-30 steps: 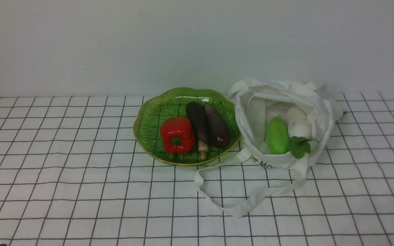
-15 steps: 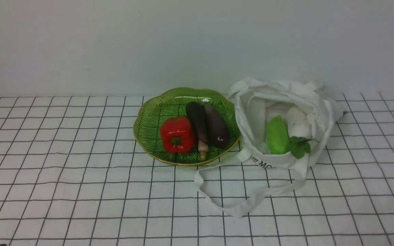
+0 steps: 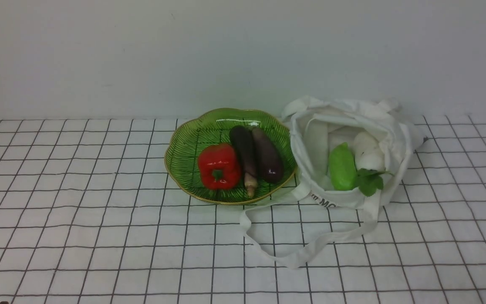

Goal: Take vegetables from bag on white checkered tablecloth place on plate.
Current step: 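Reach into the cloth bag and grasp the green vegetable inside with the right gripper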

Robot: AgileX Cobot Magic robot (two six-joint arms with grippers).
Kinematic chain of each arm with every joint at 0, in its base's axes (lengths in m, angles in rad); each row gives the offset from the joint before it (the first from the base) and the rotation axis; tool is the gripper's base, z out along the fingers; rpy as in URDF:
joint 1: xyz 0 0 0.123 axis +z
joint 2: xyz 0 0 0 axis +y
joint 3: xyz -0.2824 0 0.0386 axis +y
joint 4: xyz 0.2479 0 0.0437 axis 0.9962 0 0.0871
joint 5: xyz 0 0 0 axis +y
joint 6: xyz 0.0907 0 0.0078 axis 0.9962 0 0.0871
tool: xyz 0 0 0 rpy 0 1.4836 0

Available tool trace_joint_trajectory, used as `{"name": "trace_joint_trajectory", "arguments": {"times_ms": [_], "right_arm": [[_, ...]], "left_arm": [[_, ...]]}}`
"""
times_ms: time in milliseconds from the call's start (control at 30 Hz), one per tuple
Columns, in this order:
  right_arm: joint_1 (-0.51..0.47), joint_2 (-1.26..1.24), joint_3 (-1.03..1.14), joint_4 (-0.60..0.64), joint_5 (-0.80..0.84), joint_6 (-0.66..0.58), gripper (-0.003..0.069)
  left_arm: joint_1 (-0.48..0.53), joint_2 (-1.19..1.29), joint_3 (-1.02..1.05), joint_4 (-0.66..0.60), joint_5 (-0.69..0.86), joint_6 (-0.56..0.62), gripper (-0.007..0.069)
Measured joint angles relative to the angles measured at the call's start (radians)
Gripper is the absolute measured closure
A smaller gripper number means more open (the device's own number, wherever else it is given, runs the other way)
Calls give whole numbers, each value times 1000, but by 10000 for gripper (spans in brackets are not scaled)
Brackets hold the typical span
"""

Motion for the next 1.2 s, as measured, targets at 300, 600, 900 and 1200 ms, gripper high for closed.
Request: {"name": "trace_joint_trajectory", "arguments": {"times_ms": [300,600,900,1200], "right_arm": [[29,0,-67,207,88,-259,674],[41,215,-462,114,109,-826,673],[42,880,-680,-110,362,-789,670],[226,1418,-960,-96,390,-848,627]], "left_arm": [[0,0,0,0,0,0,632],[0,0,0,0,0,0,632],[0,0,0,0,0,0,632],[0,0,0,0,0,0,632]]}}
